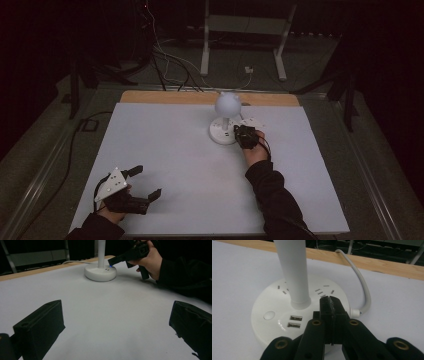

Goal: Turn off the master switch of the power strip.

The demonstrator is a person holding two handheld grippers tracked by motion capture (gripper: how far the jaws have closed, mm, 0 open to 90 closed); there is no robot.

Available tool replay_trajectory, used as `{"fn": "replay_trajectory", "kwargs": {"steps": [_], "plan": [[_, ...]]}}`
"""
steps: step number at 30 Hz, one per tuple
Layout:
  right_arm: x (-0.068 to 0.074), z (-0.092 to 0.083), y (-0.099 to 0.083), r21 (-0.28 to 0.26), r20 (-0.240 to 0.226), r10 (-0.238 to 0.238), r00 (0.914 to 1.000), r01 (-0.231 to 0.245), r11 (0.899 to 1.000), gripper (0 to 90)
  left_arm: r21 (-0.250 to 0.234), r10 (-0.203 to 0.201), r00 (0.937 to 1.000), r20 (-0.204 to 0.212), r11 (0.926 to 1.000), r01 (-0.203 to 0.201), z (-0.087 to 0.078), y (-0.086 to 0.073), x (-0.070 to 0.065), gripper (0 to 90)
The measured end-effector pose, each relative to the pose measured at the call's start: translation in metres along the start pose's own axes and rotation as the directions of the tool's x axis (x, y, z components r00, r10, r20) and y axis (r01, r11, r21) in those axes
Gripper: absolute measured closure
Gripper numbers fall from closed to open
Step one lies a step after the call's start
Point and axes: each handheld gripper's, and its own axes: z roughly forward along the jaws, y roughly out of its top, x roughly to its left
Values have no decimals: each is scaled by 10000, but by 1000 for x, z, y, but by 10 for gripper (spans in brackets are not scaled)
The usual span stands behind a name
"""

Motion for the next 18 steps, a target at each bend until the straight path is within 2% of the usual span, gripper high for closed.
{"fn": "replay_trajectory", "kwargs": {"steps": [11, 18], "plan": [[0, 1, -1, 47, 115, -160, 9998, 159, 9999, 900, 9, -34, 10000, -3, 10000, 34, 0, 0, 0, 3], [2, 2, -2, 82, 183, -444, 9988, 443, 9990, 900, 13, -26, 10000, -2, 10000, 26, 1, 0, 0, 3]]}}
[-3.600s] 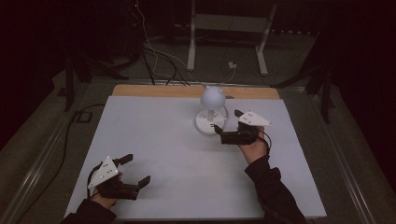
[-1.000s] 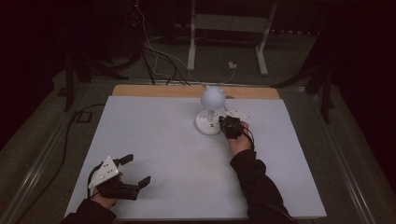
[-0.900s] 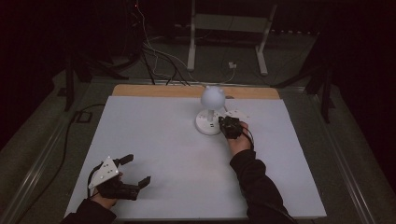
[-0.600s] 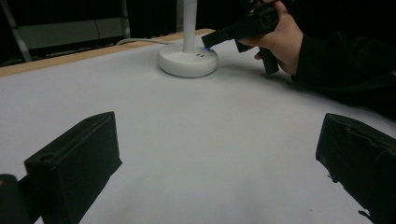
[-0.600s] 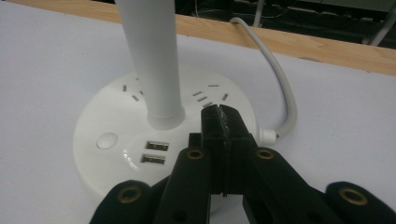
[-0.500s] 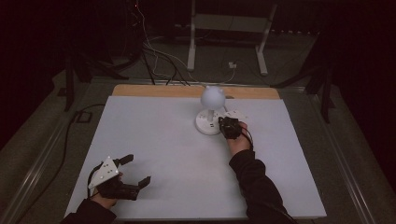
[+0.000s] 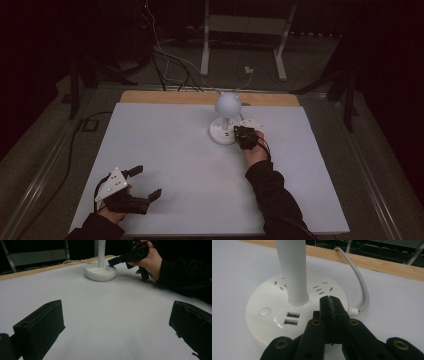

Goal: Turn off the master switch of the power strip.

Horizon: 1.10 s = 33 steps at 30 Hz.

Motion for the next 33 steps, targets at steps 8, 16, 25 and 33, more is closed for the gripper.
{"fn": "replay_trajectory", "kwargs": {"steps": [8, 16, 25, 33], "plan": [[0, 0, 0, 31, -9, -195, 9998, 195, 9998, 900, -8, 13, 10000, -9, 10000, -13, 0, 0, 0, 3], [6, 0, 0, 6, 372, -628, 9973, 628, 9980, 900, -4, 9, 10000, -1, 10000, -9, 0, 0, -1, 3], [9, 2, 3, 350, 513, -912, 9945, 894, 9954, 900, 23, 56, 10000, 31, 10000, -56, 1, 0, -1, 3], [11, 2, 4, 401, 659, -962, 9932, 937, 9948, 900, 25, 36, 10000, 37, 10000, -36, 1, 0, -1, 3]]}}
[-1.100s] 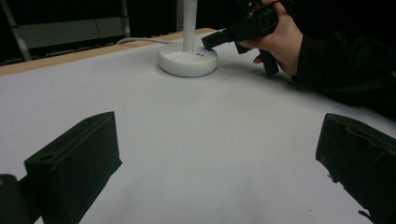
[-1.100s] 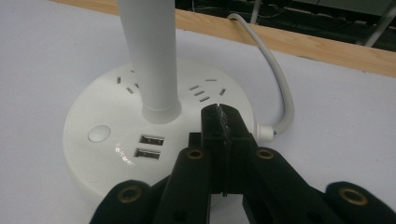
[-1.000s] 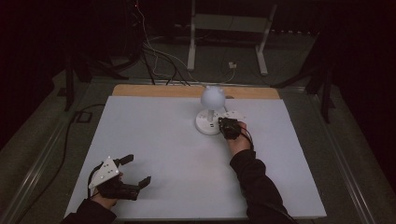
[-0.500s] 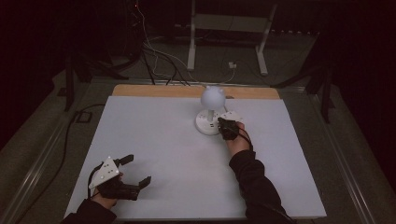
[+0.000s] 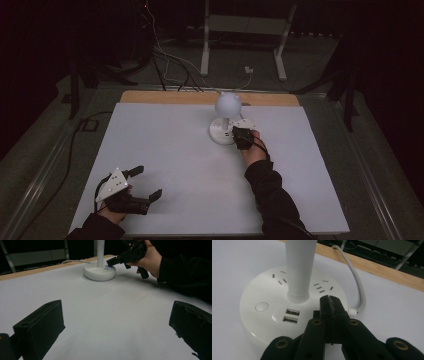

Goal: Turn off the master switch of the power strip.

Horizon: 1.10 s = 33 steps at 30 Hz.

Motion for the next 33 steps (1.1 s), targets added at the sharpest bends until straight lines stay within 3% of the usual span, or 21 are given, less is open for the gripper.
{"fn": "replay_trajectory", "kwargs": {"steps": [6, 10, 12, 18, 26, 30, 32, 33], "plan": [[-1, 0, 1, 72, -91, -33, 10000, 34, 10000, 900, -44, 9, 10000, -23, 10000, -9, -1, 0, 0, 3], [-6, -2, 6, 154, -199, 319, 9993, -316, 9994, 900, -39, -28, 10000, -50, 10000, 28, 0, 0, 1, 3], [-9, -3, 6, 153, -456, 890, 9950, -883, 9960, 900, -64, -16, 10000, -36, 10000, 15, -1, 0, 1, 3], [-14, -10, 11, -167, -566, 1103, 9923, -1114, 9936, 877, -57, -21, 10000, -6, 10000, 20, -1, 0, 2, 3], [-17, -18, 14, -278, -741, 886, 9933, -909, 9955, 784, -63, 26, 10000, -12, 10000, -26, -1, 1, 1, 3], [-21, -21, 14, -337, -1333, 990, 9861, -1043, 9940, 556, -25, -15, 10000, -67, 10000, 14, 0, 0, 1, 3], [-22, -22, 15, -382, -1388, 984, 9854, -1046, 9938, 521, -52, -32, 10000, -58, 10000, 32, 0, 0, 1, 3], [-24, -25, 16, -429, -1627, 1078, 9808, -1162, 9923, 432, -33, -21, 10000, -58, 10000, 20, 0, 0, 1, 3]]}}
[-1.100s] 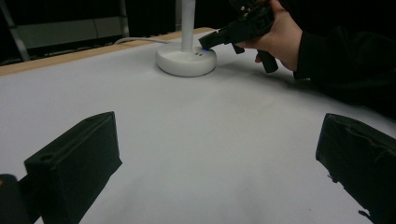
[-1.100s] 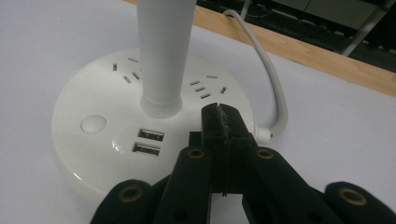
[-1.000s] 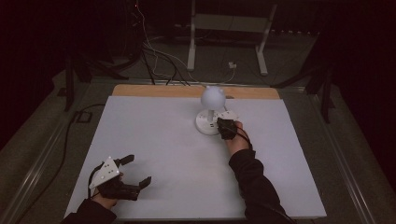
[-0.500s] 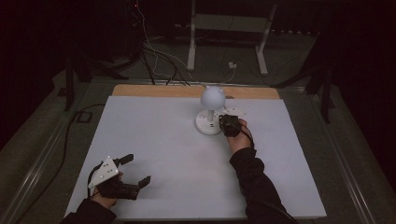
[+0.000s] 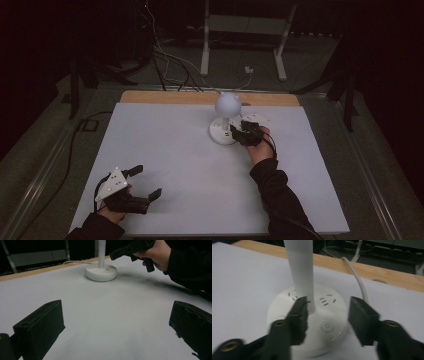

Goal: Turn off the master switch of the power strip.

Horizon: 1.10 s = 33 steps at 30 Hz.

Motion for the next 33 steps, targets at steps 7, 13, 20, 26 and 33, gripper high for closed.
{"fn": "replay_trajectory", "kwargs": {"steps": [7, 13, 20, 26, 33], "plan": [[-5, -9, 4, 134, -623, 509, 9968, -501, 9987, 292, 20, 7, 10000, -5, 10000, -7, 0, 0, 0, 3], [-12, -16, 2, 307, -1422, 1019, 9846, -985, 9947, 166, 14, 8, 10000, -3, 10000, -8, 0, 0, 0, 3], [-20, -24, -4, 354, -1757, 968, 9797, -919, 9951, 74, 28, 26, 10000, -4, 10000, -26, 0, 0, 0, 3], [-22, -30, -9, 371, -2173, 875, 9722, -813, 9960, 29, 49, 44, 10000, 1, 10000, -44, 0, 0, 0, 3], [-19, -45, -14, -279, -2448, 362, 9689, -444, 9986, 28, 17, 20, 10000, 9, 10000, -20, 1, 0, 0, 3]]}}
